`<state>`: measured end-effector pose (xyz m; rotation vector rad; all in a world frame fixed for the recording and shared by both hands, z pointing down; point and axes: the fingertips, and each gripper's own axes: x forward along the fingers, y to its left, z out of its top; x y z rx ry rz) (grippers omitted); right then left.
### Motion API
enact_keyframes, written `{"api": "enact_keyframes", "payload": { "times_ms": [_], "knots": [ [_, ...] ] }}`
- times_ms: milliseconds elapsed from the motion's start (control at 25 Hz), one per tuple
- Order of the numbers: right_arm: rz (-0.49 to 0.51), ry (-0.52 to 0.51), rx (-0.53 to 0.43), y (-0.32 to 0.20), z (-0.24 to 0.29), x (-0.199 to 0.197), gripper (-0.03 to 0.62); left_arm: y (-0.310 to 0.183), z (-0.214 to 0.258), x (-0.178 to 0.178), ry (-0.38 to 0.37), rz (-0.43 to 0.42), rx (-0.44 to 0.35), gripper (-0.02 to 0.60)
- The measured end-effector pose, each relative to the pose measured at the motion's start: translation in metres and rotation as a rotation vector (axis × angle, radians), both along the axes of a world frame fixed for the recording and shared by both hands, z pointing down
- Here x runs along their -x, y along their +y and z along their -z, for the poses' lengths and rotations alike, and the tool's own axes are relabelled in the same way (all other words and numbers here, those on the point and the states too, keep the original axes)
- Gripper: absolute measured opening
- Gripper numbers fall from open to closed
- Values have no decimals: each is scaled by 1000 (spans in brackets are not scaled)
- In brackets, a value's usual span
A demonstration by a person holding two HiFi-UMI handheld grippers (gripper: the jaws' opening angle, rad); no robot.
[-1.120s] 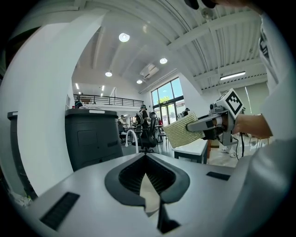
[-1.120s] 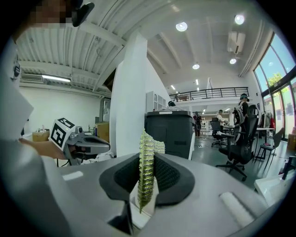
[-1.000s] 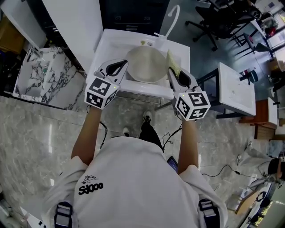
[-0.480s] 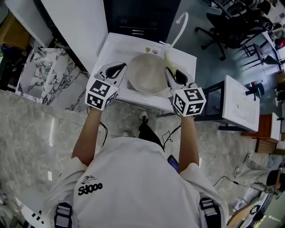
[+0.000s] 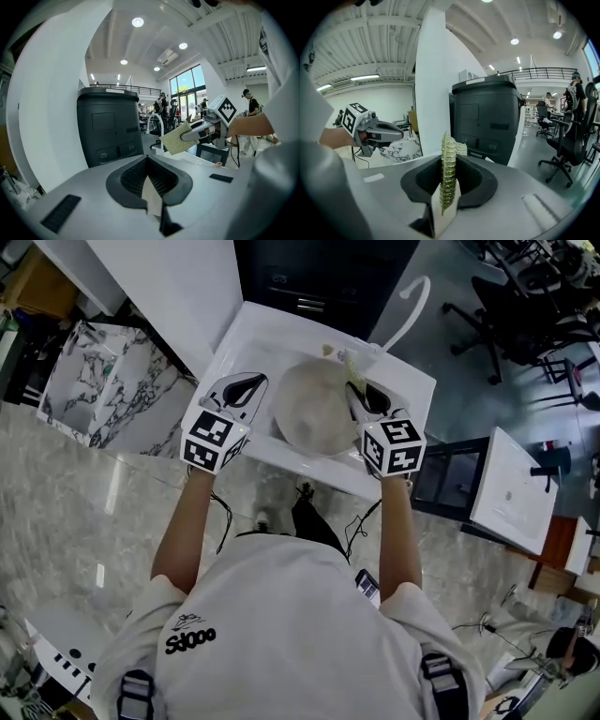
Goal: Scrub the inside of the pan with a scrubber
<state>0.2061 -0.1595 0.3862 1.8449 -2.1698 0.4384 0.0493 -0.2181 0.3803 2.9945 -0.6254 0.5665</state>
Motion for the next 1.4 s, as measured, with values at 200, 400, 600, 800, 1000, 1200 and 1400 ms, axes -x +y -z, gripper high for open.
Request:
{"api": "enact_keyframes", "payload": {
  "times_ms": [200,400,600,800,1000,1200,1400],
  "knots": [
    [36,-22,60,-21,-33,-9,81,-12,-20,-7,-27,44,29,0],
    [53,-13,127,-37,-74,-19,81,-15,-39,-9,-55,81,56,0],
    [71,-8,202,-51,-115,-25,81,-16,-58,-8,-101,111,77,0],
    [82,-8,257,-66,-148,-30,81,-21,-73,-4,-124,157,118,0],
    [70,12,339,-77,-189,-35,81,-24,-82,4,-142,200,136,0],
    [74,26,364,-85,-213,-28,81,-29,-89,16,-162,240,156,0],
    [104,47,376,-91,-229,-15,81,-32,-89,25,-170,261,155,0]
  ]
}}
